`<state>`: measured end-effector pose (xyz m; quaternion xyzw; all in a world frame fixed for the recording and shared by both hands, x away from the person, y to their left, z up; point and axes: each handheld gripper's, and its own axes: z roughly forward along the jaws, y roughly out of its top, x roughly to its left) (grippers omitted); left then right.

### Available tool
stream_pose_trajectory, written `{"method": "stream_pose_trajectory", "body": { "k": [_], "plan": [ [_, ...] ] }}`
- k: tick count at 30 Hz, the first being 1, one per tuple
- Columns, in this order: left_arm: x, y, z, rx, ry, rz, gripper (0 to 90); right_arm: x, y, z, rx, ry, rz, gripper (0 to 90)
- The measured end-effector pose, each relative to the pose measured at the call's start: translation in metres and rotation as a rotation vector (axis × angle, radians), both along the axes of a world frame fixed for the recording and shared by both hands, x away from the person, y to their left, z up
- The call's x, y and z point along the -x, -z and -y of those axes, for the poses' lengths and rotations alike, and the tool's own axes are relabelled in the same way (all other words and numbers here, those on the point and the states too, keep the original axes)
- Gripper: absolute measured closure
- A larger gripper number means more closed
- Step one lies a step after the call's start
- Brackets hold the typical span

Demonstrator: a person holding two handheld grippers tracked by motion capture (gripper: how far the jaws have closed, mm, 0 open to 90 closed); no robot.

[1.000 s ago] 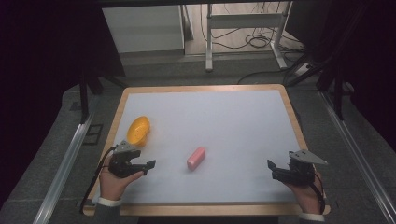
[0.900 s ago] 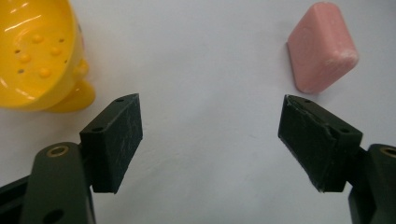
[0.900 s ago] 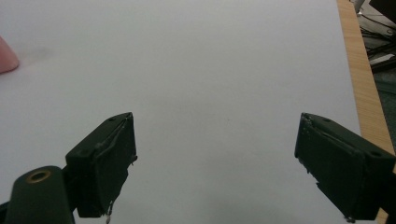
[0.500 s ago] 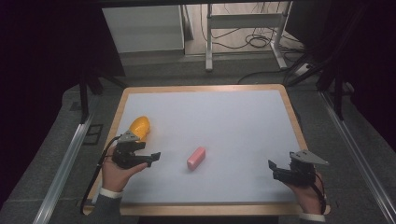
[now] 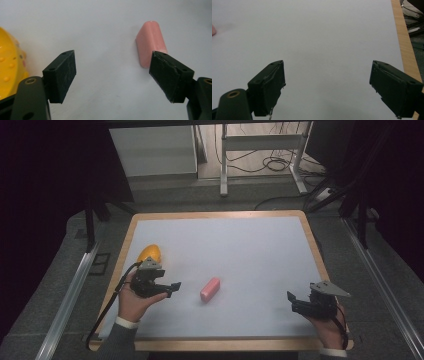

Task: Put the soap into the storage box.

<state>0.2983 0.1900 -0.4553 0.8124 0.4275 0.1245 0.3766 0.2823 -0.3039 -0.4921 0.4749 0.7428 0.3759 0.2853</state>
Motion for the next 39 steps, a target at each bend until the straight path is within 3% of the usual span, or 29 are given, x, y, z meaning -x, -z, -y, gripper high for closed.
{"method": "stream_pose_trajectory", "body": {
  "k": [19,23,28,39],
  "plan": [
    [-0.014,0.000,0.037,-0.041,0.072,-0.024,22.3,0.000,0.001,0.000,0.003,0.003,-0.003,12.7],
    [-0.015,-0.002,0.041,-0.031,0.059,0.004,24.2,-0.001,0.002,0.000,0.004,0.004,-0.003,12.7],
    [-0.016,-0.002,0.051,-0.022,0.074,0.007,25.1,-0.001,0.002,0.001,0.003,0.007,-0.004,12.7],
    [-0.024,0.001,0.072,-0.051,0.104,-0.017,25.2,-0.001,0.003,0.003,0.003,0.012,-0.007,12.7]
  ]
}}
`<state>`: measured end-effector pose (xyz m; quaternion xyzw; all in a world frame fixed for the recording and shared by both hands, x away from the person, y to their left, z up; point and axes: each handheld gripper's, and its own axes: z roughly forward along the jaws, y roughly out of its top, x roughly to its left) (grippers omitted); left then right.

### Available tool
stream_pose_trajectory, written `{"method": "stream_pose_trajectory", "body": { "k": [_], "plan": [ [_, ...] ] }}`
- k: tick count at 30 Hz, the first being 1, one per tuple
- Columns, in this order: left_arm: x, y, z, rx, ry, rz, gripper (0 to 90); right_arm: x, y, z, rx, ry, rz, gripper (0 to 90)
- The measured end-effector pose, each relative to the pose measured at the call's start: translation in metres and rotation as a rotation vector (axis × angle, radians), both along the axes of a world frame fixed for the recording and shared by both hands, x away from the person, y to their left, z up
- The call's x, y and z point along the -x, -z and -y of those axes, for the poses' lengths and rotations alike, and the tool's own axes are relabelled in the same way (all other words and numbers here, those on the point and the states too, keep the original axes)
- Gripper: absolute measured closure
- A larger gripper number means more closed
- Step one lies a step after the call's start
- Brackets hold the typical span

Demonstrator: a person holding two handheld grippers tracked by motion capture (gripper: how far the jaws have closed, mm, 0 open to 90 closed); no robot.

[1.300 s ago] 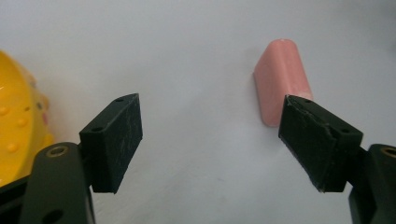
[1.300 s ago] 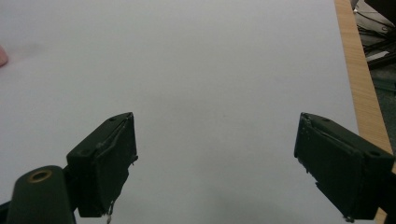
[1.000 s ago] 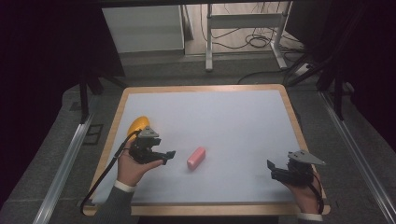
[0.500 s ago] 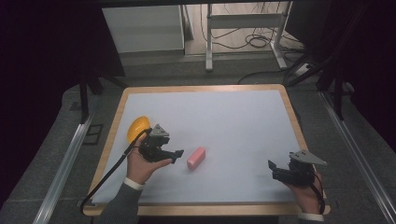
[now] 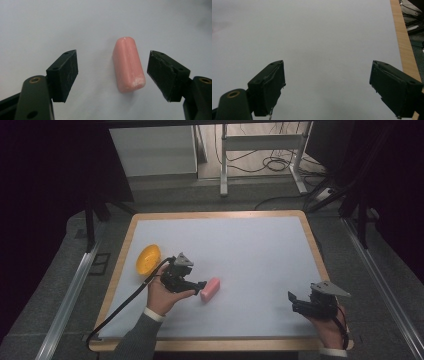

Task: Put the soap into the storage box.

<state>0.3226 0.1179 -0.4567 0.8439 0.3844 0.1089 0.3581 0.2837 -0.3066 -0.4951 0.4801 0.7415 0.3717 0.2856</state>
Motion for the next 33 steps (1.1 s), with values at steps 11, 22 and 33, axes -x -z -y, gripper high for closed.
{"method": "stream_pose_trajectory", "body": {
  "k": [11,22,33],
  "plan": [
    [-0.009,0.011,0.011,-0.008,0.002,-0.052,25.0,-0.001,0.003,0.003,0.001,0.013,-0.010,12.7],
    [-0.017,0.021,0.030,-0.064,0.013,-0.082,24.8,-0.001,0.002,0.004,-0.002,0.014,-0.010,12.7],
    [-0.024,0.036,0.049,-0.116,0.024,-0.117,24.1,-0.002,0.005,0.002,0.003,0.013,-0.020,12.7]
  ]
}}
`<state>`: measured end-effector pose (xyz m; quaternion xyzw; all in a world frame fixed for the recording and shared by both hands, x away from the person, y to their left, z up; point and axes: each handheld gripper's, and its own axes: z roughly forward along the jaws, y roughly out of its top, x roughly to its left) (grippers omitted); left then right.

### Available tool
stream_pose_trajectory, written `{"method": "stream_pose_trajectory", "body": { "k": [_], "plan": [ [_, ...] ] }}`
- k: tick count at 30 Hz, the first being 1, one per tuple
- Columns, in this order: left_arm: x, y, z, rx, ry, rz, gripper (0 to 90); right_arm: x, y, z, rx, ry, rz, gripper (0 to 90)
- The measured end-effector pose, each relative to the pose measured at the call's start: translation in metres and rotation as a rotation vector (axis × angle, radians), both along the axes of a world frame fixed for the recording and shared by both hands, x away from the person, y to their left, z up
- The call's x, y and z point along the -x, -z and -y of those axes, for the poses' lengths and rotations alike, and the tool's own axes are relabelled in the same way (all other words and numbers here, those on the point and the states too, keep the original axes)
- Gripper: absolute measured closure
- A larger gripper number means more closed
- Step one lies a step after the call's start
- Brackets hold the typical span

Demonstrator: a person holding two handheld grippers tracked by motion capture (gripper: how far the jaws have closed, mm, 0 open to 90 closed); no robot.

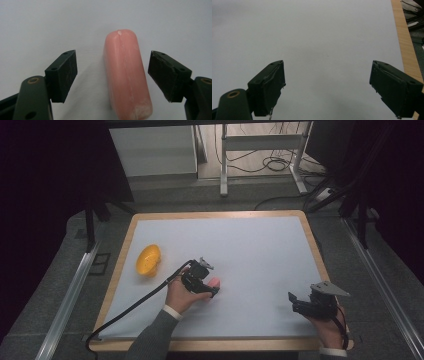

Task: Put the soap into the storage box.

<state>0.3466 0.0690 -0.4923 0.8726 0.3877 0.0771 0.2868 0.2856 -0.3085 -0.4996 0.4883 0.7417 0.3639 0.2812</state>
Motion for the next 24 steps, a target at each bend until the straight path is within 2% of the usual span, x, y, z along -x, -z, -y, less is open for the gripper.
{"method": "stream_pose_trajectory", "body": {
  "k": [6,10,12,15,18,24],
  "plan": [
    [-0.005,0.009,0.005,-0.006,-0.014,-0.027,28.3,-0.001,0.001,0.001,0.002,0.000,-0.002,12.7],
    [-0.005,0.013,0.006,-0.024,-0.018,-0.027,31.7,-0.001,0.001,0.000,0.001,-0.001,-0.003,12.7],
    [-0.004,0.013,0.007,-0.031,-0.017,-0.029,34.8,0.000,0.001,0.001,-0.006,0.002,-0.004,12.7],
    [-0.004,0.012,0.007,-0.016,-0.013,-0.033,41.4,-0.001,0.001,0.002,-0.005,0.006,-0.005,12.7],
    [-0.003,0.012,0.007,-0.012,-0.001,-0.039,52.2,-0.001,0.001,0.002,-0.004,0.008,-0.004,12.7],
    [-0.002,0.015,0.009,-0.018,-0.003,-0.046,58.3,-0.001,0.002,0.004,-0.003,0.020,-0.002,12.7]
  ]
}}
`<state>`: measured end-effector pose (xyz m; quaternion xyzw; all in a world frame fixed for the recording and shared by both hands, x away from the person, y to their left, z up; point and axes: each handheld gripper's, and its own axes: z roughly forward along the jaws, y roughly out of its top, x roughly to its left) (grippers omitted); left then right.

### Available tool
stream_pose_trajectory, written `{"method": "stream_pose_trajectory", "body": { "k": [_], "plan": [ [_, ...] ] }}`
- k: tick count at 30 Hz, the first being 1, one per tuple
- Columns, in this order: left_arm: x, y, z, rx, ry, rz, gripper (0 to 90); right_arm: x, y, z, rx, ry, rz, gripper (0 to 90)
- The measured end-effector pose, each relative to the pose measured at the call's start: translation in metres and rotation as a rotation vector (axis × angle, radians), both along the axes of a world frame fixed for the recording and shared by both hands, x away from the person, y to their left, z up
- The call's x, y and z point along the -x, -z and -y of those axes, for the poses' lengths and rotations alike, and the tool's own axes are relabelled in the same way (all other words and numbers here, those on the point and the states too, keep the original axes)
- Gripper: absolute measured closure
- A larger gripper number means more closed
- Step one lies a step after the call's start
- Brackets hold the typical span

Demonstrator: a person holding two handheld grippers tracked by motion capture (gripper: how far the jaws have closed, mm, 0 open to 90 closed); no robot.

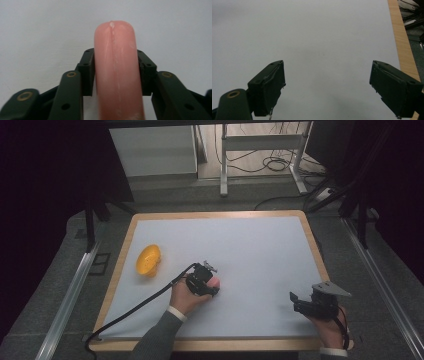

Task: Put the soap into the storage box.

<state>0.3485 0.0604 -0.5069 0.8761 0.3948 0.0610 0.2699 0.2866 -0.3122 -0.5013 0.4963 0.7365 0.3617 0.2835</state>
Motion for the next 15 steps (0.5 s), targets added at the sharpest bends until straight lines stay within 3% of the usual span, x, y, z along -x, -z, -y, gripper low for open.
{"method": "stream_pose_trajectory", "body": {
  "k": [7,15],
  "plan": [
    [0.000,-0.002,-0.004,-0.028,0.006,0.009,60.0,0.001,-0.002,0.002,-0.007,0.011,0.007,12.7],
    [0.003,-0.015,-0.011,0.001,0.022,0.038,60.0,0.001,-0.003,0.005,-0.010,0.025,0.010,12.7]
  ]
}}
